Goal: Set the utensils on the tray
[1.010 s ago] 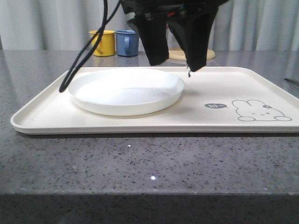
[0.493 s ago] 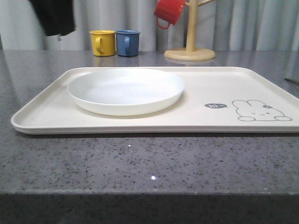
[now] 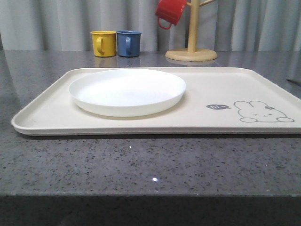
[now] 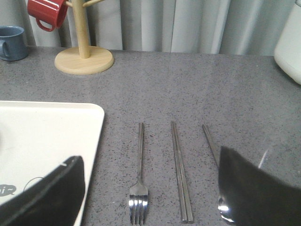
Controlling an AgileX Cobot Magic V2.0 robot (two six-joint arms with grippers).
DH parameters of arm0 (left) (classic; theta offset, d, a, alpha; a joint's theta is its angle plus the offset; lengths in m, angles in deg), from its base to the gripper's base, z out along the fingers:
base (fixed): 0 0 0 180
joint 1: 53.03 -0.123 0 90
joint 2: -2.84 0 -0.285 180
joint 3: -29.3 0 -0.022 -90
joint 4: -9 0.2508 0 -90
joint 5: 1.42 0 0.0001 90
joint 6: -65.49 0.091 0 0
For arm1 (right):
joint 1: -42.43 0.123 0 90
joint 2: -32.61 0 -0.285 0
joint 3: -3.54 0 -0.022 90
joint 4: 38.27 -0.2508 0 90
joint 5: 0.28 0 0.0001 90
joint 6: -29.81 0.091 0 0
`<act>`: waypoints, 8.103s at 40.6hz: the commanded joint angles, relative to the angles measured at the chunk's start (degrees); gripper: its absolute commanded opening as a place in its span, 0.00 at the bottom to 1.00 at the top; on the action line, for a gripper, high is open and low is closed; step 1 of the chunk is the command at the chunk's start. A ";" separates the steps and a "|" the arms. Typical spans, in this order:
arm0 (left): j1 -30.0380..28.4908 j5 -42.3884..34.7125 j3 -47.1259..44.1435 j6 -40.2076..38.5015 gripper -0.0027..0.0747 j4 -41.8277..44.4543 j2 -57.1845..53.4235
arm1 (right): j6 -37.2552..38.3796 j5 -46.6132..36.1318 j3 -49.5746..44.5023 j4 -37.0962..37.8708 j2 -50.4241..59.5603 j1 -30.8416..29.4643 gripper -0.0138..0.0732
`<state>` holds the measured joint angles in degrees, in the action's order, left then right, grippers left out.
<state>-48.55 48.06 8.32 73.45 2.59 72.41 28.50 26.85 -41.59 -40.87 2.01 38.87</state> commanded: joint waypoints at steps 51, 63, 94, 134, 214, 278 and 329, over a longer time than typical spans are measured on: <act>-0.45 -29.46 -30.63 -0.62 0.01 -0.79 -51.52 | -0.22 -4.09 1.94 0.35 -0.70 -0.14 0.85; -0.45 -29.46 -30.63 -0.62 0.01 -0.79 -51.52 | -0.22 -5.01 1.94 0.35 -0.70 -0.14 0.85; -0.45 -29.46 -30.63 -0.62 0.01 -0.79 -51.52 | -0.22 19.44 31.04 0.39 -42.76 -0.14 0.85; -0.45 -29.46 -30.63 -0.62 0.01 -0.79 -51.52 | -0.22 19.08 38.27 0.52 -70.76 1.77 0.78; -0.45 -29.46 -30.63 -0.62 0.01 -0.79 -51.52 | 29.33 22.84 50.43 -0.33 -75.76 27.56 0.11; -0.45 -29.46 -30.63 -0.62 0.01 -0.79 -51.52 | 6.66 49.49 60.63 9.80 -71.27 4.10 0.62; -0.45 -29.46 -30.63 -0.62 0.01 -0.79 -51.52 | 0.64 43.60 50.75 4.92 -77.49 -5.63 0.18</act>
<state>-48.87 23.27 -23.75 73.37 2.21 20.29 29.81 69.81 8.10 -35.80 -77.40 33.48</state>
